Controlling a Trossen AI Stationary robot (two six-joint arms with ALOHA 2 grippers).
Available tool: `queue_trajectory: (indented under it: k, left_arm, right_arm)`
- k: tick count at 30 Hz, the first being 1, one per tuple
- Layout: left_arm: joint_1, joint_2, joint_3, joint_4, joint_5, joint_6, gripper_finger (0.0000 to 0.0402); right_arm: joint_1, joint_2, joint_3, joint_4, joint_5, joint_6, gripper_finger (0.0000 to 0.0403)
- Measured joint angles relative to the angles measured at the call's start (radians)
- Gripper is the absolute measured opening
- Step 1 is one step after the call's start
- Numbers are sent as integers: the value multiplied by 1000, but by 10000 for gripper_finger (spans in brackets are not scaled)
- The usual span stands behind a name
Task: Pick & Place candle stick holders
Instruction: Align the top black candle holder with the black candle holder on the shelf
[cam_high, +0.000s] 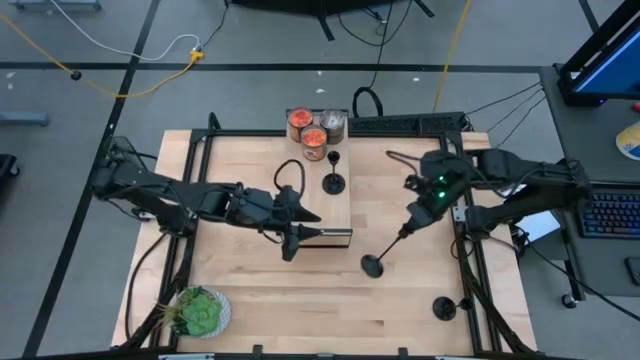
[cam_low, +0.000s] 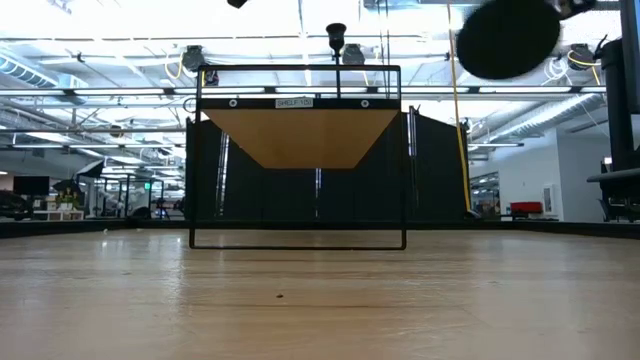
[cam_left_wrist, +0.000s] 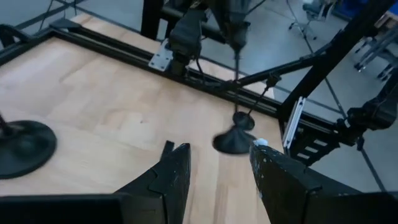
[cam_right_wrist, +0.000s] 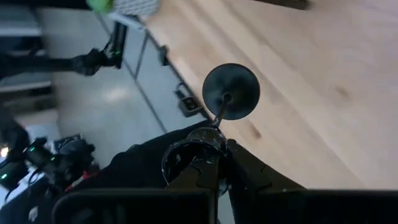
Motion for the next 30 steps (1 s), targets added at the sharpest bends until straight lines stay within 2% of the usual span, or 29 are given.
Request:
queue_trajectory:
  k: [7,15,26,30]
  left_arm:
    - [-33,84,87,-3,0,2,172]
    - [-57,174,178,-21,20,3,172]
    - [-44,242,215,-3,129,-43,172]
    - [-35,250,215,7,137,-52,173]
  right_arm:
    - [86,113,0,220,-33,-3,5]
    - [130,219,0,413,-78,-32,5]
    - [136,299,0,516,-104,-74,5]
    - [136,326,0,539,-106,-82,4]
